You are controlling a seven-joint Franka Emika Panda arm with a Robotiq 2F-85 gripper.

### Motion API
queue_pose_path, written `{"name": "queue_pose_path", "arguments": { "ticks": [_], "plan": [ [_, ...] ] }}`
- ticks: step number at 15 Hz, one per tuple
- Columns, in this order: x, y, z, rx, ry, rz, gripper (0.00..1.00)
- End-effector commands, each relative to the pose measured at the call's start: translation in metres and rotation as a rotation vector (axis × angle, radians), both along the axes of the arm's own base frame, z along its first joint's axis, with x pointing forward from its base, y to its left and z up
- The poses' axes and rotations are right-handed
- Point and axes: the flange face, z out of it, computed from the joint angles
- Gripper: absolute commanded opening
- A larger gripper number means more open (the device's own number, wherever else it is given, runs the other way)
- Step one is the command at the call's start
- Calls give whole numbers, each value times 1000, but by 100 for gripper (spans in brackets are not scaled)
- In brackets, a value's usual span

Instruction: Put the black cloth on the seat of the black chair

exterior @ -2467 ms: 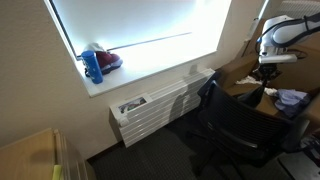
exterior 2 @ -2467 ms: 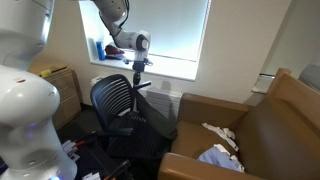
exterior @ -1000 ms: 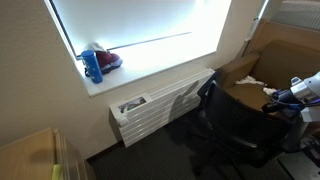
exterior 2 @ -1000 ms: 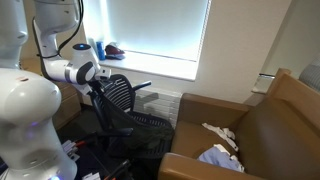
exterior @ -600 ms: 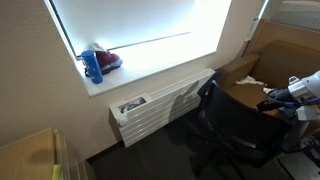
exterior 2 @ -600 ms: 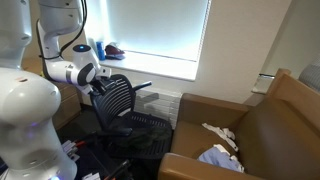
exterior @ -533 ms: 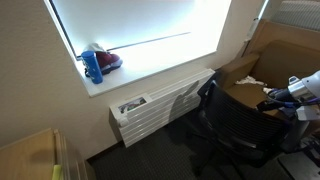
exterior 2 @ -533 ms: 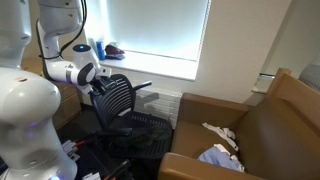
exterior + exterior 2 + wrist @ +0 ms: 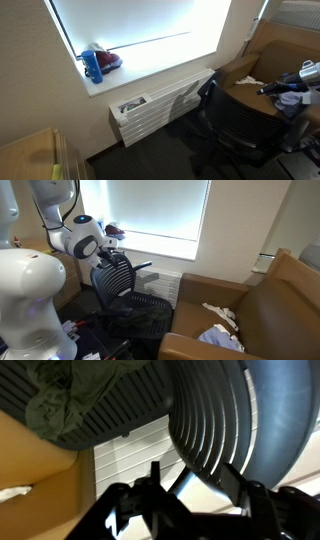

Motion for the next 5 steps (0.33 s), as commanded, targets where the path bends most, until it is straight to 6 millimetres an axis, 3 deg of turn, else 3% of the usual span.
{"name": "queue_pose_path", "arguments": {
  "ticks": [1, 2, 3, 4, 5],
  "plan": [
    [25, -55, 47, -21, -114, -100, 95],
    [26, -65, 35, -1, -70, -201, 99],
    [29, -64, 46, 58, 40, -179, 100],
    [28, -57, 38, 9, -47, -156, 92],
    [30, -62, 39, 23, -5, -165, 98]
  ]
}}
